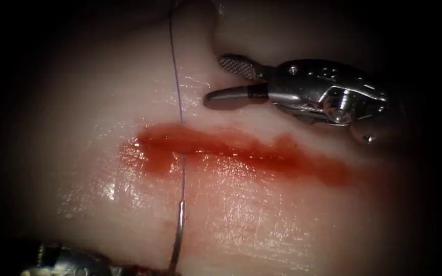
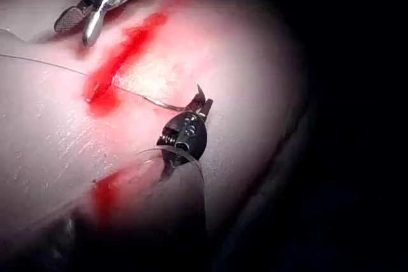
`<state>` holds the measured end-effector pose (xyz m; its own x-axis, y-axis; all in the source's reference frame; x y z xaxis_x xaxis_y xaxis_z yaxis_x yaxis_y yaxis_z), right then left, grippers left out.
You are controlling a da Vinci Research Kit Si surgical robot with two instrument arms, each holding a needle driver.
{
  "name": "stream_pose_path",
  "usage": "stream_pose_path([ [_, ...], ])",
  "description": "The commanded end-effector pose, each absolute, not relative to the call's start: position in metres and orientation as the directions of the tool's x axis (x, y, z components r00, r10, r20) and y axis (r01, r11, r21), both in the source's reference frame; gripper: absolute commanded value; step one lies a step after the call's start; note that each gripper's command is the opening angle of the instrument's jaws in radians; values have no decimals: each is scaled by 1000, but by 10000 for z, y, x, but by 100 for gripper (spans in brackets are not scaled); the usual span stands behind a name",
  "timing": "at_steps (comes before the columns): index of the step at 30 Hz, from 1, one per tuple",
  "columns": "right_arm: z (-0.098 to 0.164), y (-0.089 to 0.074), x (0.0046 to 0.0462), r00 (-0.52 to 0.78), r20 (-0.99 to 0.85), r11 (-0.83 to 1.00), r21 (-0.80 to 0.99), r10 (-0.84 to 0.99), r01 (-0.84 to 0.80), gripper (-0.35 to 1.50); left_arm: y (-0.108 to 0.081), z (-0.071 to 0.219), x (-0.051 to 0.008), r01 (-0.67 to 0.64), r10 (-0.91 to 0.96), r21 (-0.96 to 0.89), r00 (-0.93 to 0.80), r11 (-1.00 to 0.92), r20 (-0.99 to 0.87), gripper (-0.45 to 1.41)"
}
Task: Wound Closure
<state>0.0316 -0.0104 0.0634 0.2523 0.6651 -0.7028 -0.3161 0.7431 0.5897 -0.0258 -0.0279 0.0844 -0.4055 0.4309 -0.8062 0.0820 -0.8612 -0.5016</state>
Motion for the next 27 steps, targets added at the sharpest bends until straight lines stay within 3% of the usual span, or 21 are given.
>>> stream_pose_path([
  [1, 635, -114, 319, 250, -695, 736, 602, 674, -309, 56, -282, 845, -262, 62, 441, -505, -407, -861, -800, -45],
  [10, 606, -151, 302, 264, -674, 724, 641, 690, -256, 56, -220, 819, -255, -41, 298, -311, -426, -950, -854, -45],
  [24, 600, -168, 291, 267, -660, 711, 662, 703, -237, 58, -144, 770, -247, -180, 230, -174, -361, -968, -904, -45],
  [27, 601, -170, 289, 270, -660, 712, 661, 701, -236, 66, -135, 765, -246, -198, 210, -147, -349, -969, -913, -45],
])
